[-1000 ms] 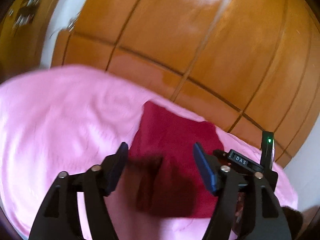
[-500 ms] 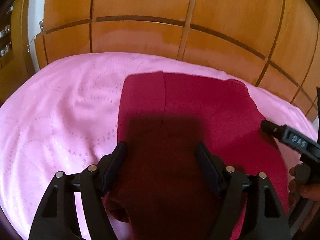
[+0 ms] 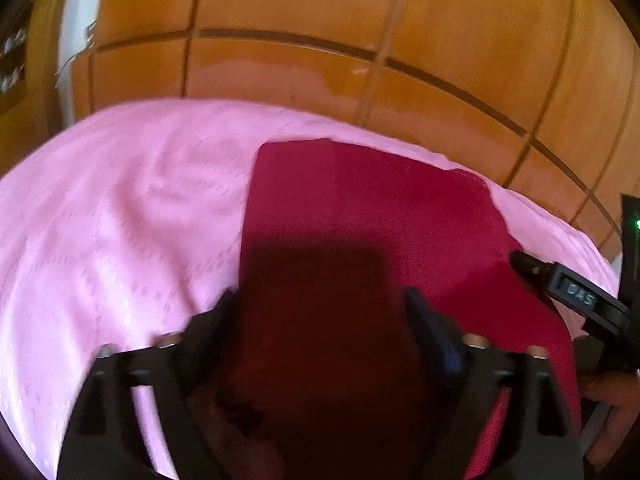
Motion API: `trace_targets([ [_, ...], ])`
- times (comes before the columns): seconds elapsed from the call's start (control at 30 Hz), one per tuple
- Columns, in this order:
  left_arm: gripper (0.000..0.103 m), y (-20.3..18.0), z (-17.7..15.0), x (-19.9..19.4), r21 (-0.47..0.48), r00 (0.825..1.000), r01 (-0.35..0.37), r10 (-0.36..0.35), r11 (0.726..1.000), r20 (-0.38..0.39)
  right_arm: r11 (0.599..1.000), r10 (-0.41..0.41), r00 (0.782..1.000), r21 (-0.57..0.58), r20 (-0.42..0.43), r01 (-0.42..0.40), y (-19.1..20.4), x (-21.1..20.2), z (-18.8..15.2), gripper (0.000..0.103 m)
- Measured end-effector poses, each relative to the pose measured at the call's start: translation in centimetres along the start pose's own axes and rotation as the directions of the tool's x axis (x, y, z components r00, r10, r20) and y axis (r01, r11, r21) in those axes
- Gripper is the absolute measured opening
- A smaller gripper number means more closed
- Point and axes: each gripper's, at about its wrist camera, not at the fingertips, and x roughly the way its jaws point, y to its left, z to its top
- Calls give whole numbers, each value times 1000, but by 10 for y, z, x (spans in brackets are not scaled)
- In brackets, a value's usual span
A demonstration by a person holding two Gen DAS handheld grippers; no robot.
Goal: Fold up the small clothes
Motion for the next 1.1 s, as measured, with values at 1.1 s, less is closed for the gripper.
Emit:
trace_targets([
  [1.1, 100, 14, -33, -57, -125, 996, 70, -75, 990, -40, 993, 81, 994, -79, -75, -87, 16, -62, -15, 99],
])
